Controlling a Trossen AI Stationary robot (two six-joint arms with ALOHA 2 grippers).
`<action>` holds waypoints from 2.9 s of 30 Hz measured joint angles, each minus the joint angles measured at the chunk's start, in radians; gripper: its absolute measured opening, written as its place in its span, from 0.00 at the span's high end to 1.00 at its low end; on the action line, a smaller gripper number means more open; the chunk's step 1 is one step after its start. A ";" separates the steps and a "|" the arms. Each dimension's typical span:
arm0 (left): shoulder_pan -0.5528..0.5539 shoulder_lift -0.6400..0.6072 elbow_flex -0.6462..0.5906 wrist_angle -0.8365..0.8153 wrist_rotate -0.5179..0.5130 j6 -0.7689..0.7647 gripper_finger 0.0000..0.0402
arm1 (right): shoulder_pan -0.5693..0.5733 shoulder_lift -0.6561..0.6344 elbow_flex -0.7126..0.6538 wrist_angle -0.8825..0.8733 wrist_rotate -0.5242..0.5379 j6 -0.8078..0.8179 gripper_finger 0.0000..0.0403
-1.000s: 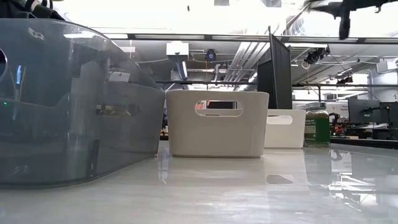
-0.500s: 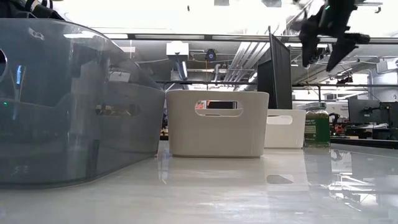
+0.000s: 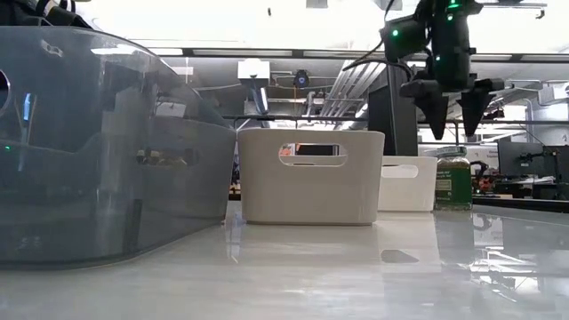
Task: Sort spices by type
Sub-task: Put the green seasoning bottle into the white bin
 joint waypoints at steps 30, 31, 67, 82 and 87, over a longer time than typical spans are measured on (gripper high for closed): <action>0.000 0.000 0.000 0.000 0.000 0.000 1.00 | -0.140 0.002 -0.161 0.203 -0.145 -0.204 0.19; 0.000 0.000 0.000 0.000 0.000 0.000 1.00 | -0.140 0.002 -0.162 0.201 -0.144 -0.204 0.19; 0.000 0.000 0.000 0.000 0.000 0.000 1.00 | -0.055 -0.084 0.222 -0.101 -0.200 -0.257 0.50; 0.000 0.000 0.000 0.000 0.000 0.000 1.00 | -0.074 0.347 0.481 -0.061 -0.180 -0.923 0.50; 0.000 0.000 0.000 0.000 0.000 0.000 1.00 | -0.075 0.452 0.481 -0.052 -0.120 -1.128 0.48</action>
